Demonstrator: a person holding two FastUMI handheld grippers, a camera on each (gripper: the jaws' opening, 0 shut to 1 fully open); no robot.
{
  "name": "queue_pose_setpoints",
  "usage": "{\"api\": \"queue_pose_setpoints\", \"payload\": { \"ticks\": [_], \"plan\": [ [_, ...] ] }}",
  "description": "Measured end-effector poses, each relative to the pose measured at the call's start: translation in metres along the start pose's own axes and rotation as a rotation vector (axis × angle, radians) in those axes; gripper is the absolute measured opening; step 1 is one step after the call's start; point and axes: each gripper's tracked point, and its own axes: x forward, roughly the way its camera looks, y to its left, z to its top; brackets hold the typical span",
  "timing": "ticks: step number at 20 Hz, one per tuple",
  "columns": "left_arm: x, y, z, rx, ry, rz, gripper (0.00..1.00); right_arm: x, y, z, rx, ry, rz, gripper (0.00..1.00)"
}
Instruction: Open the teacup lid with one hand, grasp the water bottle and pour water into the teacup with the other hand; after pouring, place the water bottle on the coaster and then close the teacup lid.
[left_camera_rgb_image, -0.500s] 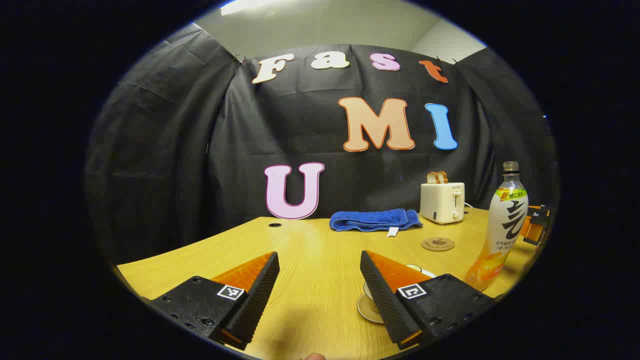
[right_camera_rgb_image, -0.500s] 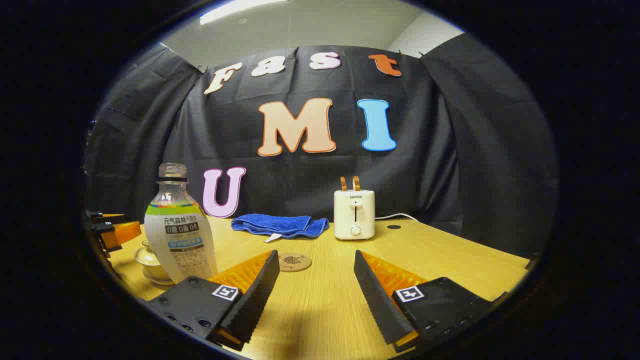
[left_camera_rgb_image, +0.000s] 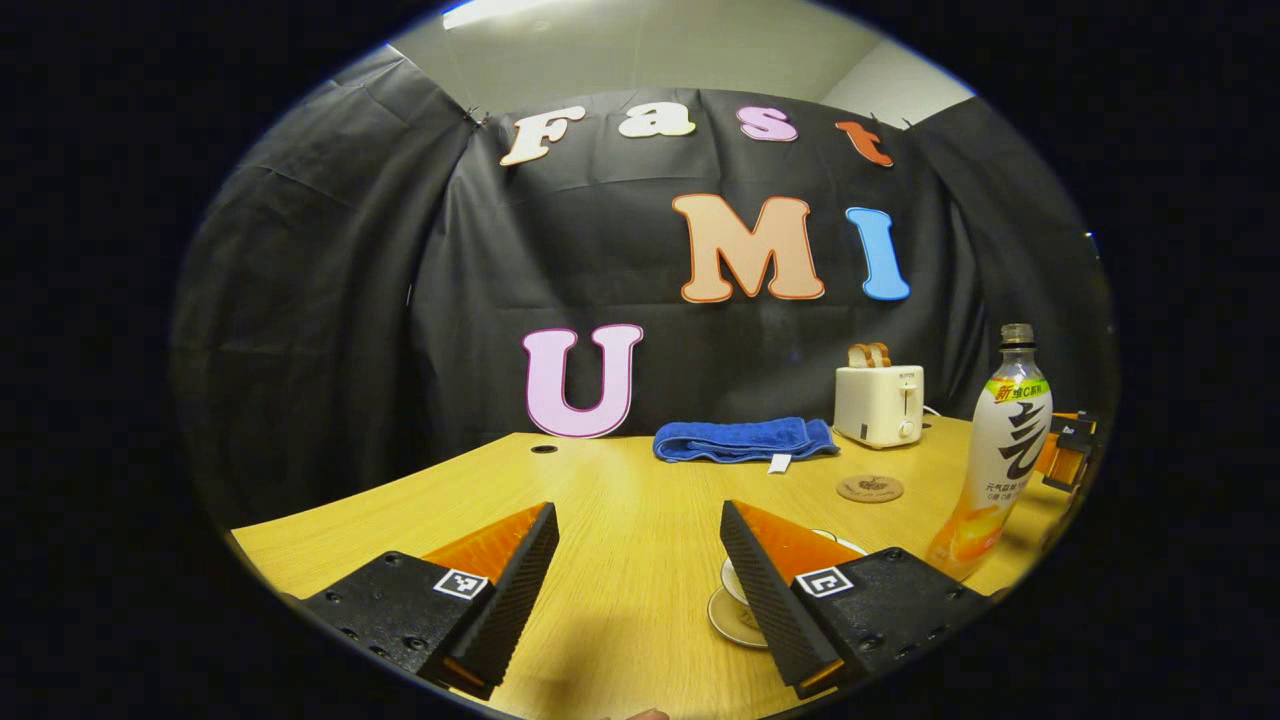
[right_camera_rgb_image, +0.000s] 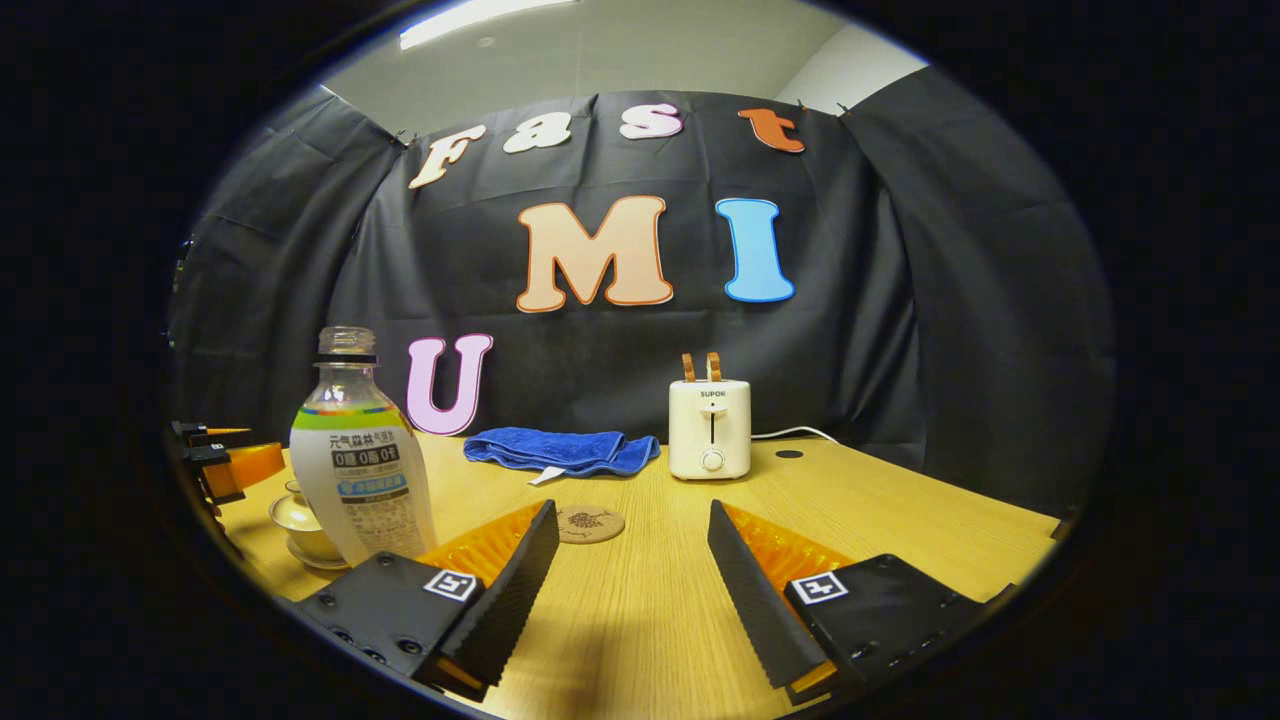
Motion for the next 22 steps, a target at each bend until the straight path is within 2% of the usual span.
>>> {"api": "queue_pose_setpoints", "payload": {
  "ticks": [5,6,7,15,17,21,22],
  "plan": [
    [0.001,0.000,-0.001,-0.001,0.001,0.001,0.95,0.000,0.000,0.001,0.000,0.000,0.001,0.97],
    [0.001,0.001,-0.001,-0.001,0.002,0.002,0.95,0.000,0.000,0.000,0.000,0.000,0.001,0.94],
    [0.001,0.001,-0.001,-0.002,0.002,0.004,0.95,0.001,0.000,0.000,0.000,0.000,0.001,0.97],
    [-0.003,-0.001,0.006,-0.009,-0.037,-0.007,0.95,0.000,0.001,0.001,0.001,-0.001,0.001,0.97],
    [-0.001,-0.006,0.010,-0.016,-0.049,-0.021,0.95,0.000,0.001,0.000,0.000,0.000,0.001,0.94],
    [0.002,-0.031,0.019,-0.001,-0.044,-0.091,0.96,0.000,0.000,0.000,0.000,-0.002,0.001,0.97],
    [0.003,-0.038,0.022,0.001,-0.043,-0.113,0.96,0.000,0.001,0.000,0.001,-0.001,0.001,0.94]
  ]
}}
